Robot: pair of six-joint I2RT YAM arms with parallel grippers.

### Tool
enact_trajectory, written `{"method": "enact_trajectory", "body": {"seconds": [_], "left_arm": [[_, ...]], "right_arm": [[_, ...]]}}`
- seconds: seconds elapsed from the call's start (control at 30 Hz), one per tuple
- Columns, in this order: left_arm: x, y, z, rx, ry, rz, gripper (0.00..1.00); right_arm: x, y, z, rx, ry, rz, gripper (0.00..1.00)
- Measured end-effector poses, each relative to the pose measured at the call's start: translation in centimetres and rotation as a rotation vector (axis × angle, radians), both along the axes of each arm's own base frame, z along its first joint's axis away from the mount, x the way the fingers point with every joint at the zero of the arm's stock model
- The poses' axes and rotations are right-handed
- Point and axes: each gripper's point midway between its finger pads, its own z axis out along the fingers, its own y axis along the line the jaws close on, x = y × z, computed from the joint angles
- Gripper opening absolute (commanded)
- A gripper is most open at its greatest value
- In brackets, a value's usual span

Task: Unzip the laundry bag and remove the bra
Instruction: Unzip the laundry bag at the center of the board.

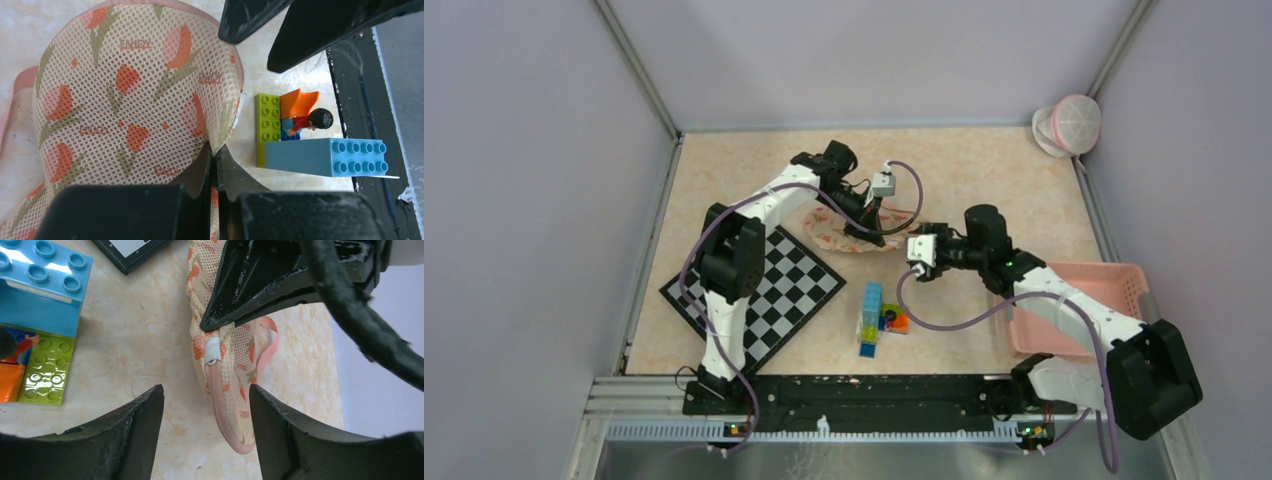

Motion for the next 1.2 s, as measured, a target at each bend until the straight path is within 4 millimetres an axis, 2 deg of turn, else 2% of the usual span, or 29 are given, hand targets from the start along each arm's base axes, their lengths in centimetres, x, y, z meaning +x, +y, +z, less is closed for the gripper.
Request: {"method": "enact_trajectory", "body": {"seconds": [0.17,0.53,0.7,0.83,0.97,1.03,1.13,1.2], "left_arm": [[0.1,-0.3,0.4,-0.019,0.037,-0.006,0.06],[-0.5,0.2,0.2,-0.008,0.094,-0.007,0.06],[-0.8,0.4,0.3,-0.007,0.109,-0.006,0.08],[-0.8,0.4,0.4,-0.008,0.117,-0.004,0.09],[-0.6,0.4,0.7,-0.013,0.119,-0.001,0.1],[-0.3,0.3,0.8,-0.02,0.126,0.003,0.14],[0.1,0.6,0.9,-0.027,0.154,0.024,0.28],[0.3,0.8,1.1,-0.038,0.186,0.043,0.37]], "right_arm": [[0.8,0.7,-0.3,-0.019,-0.051,0.018,0.51],[1.5,1.5,-3.0,-0.075,-0.052,0.06,0.43],[2.0,1.7,-3.0,-0.078,-0.064,0.063,0.4],[2.3,2.1,-2.4,-0.069,-0.082,0.068,0.32],[2.4,2.4,-2.3,-0.068,-0.082,0.072,0.19],[2.6,2.5,-2.3,-0.069,-0.081,0.073,0.12],[2.7,2.6,-2.4,-0.071,-0.076,0.073,0.0],[2.5,2.6,-2.6,-0.073,-0.064,0.073,0.0]]}}
